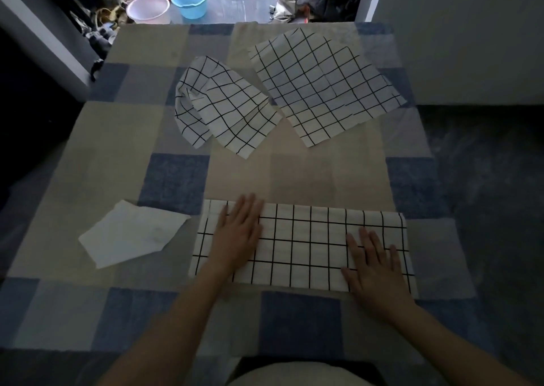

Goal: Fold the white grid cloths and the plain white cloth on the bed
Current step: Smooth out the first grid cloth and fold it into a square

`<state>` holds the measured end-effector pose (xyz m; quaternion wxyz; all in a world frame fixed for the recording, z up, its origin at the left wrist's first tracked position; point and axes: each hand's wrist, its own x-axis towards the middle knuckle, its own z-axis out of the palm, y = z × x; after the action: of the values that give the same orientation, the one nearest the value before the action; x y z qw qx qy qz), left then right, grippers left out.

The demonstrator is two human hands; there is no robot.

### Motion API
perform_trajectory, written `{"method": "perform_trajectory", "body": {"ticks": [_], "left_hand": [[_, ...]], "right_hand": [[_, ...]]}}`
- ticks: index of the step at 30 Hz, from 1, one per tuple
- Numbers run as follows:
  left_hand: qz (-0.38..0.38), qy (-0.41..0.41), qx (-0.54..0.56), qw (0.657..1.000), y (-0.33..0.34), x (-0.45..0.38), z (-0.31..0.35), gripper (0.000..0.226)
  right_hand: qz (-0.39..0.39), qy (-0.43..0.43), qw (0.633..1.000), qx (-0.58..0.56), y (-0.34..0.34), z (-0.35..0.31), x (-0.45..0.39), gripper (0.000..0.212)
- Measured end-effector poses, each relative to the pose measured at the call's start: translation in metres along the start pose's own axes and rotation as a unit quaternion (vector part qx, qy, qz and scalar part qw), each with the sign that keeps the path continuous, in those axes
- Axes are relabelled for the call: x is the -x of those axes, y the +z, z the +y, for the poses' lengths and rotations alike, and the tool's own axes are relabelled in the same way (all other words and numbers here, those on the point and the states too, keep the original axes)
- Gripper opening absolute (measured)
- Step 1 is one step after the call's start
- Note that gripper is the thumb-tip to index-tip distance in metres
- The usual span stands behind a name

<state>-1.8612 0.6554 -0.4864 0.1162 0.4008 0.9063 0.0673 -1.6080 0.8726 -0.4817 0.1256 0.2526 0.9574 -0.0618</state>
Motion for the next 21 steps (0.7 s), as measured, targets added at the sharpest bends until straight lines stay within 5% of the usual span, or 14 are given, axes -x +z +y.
{"method": "perform_trajectory", "body": {"ticks": [15,18,21], "left_hand": [[-0.014,-0.086,-0.013,0.996,-0.024,0.007,-0.015,0.072],[0.045,-0.033,0.025,0.998,-0.030,0.009,0.036,0.067],[0.014,0.074,0.032,0.997,-0.010,0.004,0.088,0.064]], "right_hand": [[0.006,0.003,1.000,-0.005,0.000,-0.001,0.002,0.070],[-0.001,-0.002,1.000,0.001,0.000,-0.001,0.003,0.071],[-0.005,0.001,1.000,0.005,-0.002,-0.001,0.002,0.071]]}}
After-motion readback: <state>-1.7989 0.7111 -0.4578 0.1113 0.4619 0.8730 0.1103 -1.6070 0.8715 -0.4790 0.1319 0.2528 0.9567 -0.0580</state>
